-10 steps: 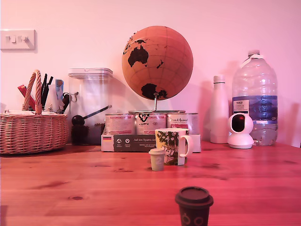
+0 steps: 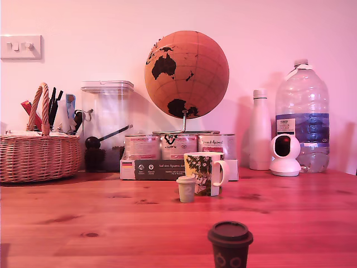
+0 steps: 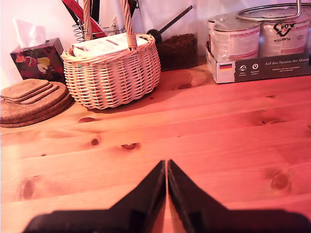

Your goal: Pick up the coffee capsules on the table and drop them inside the coffee cup

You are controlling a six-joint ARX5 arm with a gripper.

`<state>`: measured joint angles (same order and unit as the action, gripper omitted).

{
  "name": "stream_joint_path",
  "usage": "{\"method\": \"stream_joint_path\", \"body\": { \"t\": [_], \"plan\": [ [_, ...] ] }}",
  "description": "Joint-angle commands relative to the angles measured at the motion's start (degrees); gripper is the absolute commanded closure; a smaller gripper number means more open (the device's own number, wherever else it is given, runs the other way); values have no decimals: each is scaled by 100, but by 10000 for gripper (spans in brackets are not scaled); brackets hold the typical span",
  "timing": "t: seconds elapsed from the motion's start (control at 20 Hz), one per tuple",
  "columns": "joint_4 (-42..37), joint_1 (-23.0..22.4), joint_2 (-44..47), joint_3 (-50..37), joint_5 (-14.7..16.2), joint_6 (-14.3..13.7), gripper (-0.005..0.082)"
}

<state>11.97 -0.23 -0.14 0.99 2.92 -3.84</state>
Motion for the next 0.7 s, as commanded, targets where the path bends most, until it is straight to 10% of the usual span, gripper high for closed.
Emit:
{"method": "stream_joint_path", "body": {
  "t": [0.0, 0.35, 0.65],
  "plan": [
    [-149, -4, -24, -96, 92, 203, 781],
    [-741, -4, -24, 92, 415, 846, 788],
    [-732, -107, 2, 175, 1298, 988, 788]
  ]
}}
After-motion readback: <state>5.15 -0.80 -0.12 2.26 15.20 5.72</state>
